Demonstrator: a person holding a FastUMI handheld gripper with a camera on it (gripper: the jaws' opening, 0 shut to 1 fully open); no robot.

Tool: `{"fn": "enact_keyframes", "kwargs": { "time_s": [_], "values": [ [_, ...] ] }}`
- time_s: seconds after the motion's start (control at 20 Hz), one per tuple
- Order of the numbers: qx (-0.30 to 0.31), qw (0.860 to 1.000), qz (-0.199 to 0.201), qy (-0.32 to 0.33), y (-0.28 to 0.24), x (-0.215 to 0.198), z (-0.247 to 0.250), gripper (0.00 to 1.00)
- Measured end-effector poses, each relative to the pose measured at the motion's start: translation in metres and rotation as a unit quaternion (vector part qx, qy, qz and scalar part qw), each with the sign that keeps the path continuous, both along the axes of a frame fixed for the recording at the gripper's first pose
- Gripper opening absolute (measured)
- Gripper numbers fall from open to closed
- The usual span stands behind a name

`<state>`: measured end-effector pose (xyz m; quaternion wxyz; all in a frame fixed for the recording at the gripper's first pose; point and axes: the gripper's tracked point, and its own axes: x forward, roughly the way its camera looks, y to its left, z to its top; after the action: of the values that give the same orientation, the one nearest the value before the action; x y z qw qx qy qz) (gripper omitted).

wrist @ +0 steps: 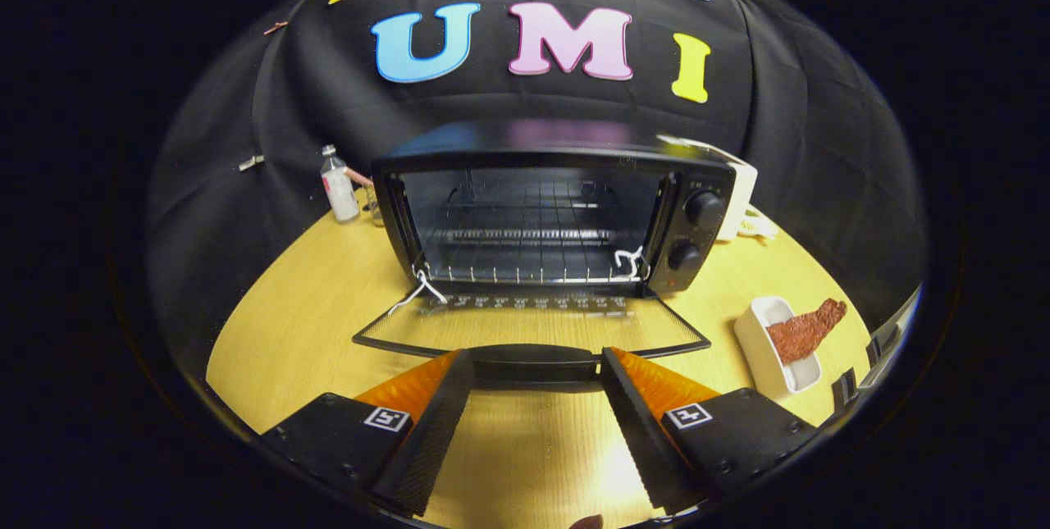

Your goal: Open the toaster oven, put the food inside, and close the toaster oven door.

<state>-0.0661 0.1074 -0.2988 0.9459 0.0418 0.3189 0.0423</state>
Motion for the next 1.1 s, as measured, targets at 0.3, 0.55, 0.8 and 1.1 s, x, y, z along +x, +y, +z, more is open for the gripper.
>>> {"fn": "enact_keyframes", "kwargs": {
  "time_s": [0.3, 0.55, 0.8, 1.1],
  "values": [
    [-0.021, 0.999, 0.022, 0.03, -0.003, -0.007, -0.034, 0.97],
    [-0.012, 0.998, 0.065, 0.008, -0.004, -0.018, -0.011, 0.97],
    [0.015, 0.996, 0.077, -0.048, -0.047, -0.032, 0.032, 0.97],
    [0.048, 0.994, -0.013, -0.096, -0.152, -0.029, 0.068, 0.98]
  ]
}}
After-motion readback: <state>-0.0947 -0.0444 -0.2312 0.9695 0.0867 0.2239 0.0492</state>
